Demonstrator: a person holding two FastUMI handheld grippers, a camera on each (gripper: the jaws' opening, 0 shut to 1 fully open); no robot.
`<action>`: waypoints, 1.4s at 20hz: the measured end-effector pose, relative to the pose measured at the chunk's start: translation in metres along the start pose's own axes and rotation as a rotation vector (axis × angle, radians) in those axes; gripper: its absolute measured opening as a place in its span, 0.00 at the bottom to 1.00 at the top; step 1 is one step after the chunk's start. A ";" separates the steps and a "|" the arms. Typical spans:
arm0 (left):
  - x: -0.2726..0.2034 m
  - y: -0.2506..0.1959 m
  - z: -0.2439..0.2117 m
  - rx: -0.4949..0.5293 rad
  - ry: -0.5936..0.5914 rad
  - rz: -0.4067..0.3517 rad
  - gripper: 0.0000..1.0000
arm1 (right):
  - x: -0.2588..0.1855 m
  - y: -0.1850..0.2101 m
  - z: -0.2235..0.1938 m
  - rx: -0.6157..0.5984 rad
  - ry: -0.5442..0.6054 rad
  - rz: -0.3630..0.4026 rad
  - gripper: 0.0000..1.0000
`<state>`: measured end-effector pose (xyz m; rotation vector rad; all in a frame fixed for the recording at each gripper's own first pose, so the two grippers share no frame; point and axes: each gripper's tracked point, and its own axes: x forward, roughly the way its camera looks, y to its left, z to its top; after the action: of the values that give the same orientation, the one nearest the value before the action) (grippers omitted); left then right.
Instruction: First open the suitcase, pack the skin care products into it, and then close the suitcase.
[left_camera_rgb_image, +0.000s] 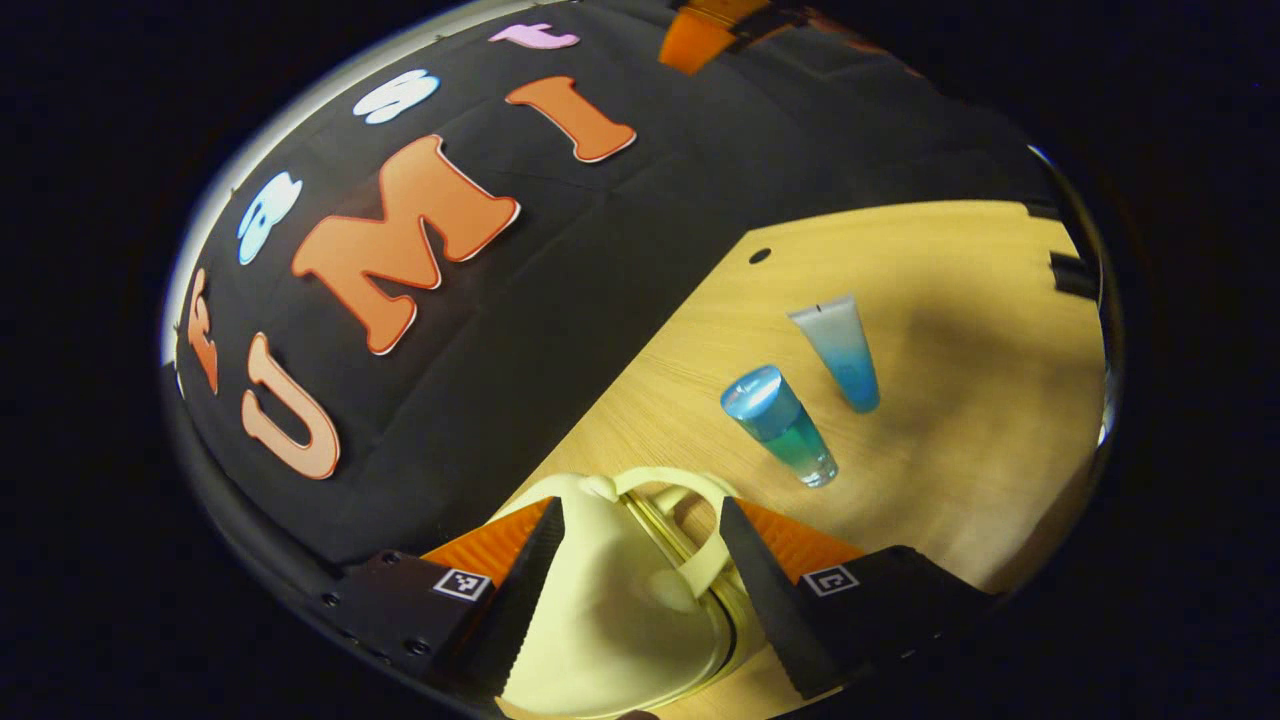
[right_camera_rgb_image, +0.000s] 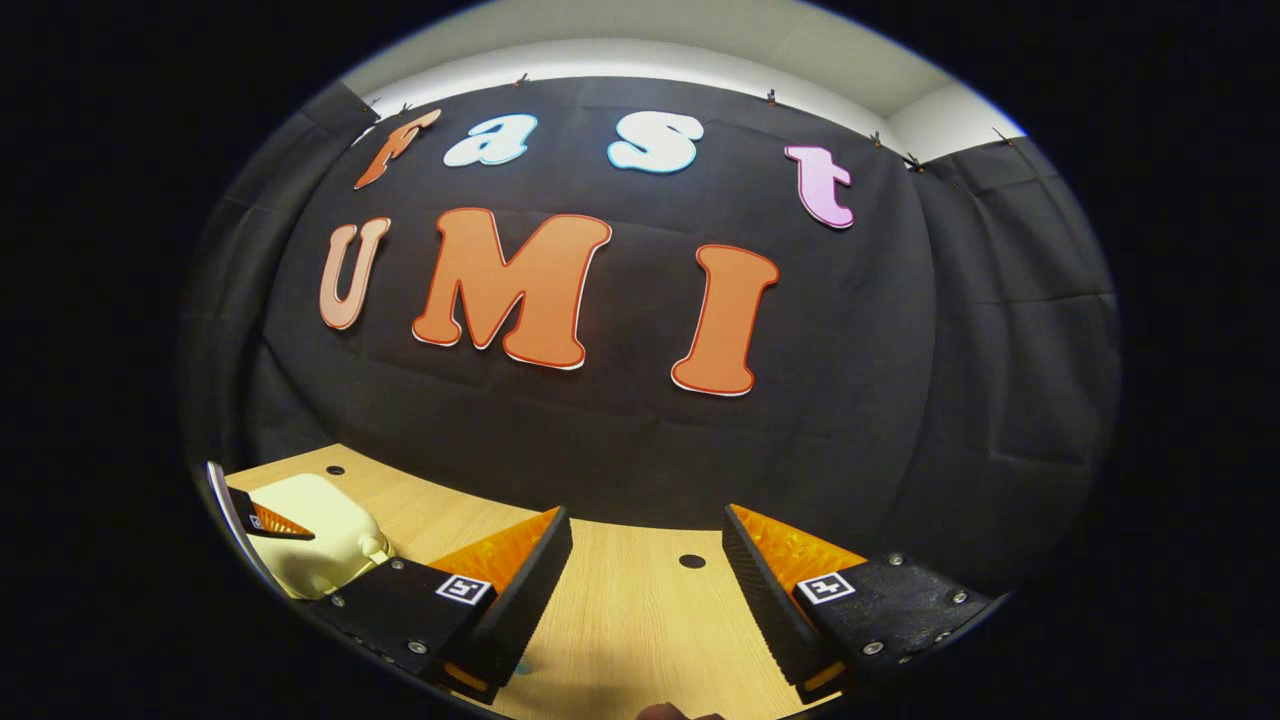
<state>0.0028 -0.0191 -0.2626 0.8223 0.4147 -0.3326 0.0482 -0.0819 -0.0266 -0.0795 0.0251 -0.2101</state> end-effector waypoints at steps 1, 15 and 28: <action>0.002 -0.004 -0.006 0.026 0.015 -0.006 0.97 | 0.000 -0.003 -0.001 0.000 -0.001 -0.006 0.95; 0.035 -0.049 -0.033 0.407 0.107 -0.040 0.49 | -0.002 -0.020 -0.019 0.000 0.028 -0.017 0.95; 0.012 0.029 0.004 0.050 0.074 0.021 0.10 | 0.000 -0.007 -0.011 -0.010 0.018 0.000 0.95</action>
<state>0.0271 -0.0053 -0.2476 0.8891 0.4677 -0.2952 0.0463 -0.0895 -0.0372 -0.0877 0.0442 -0.2109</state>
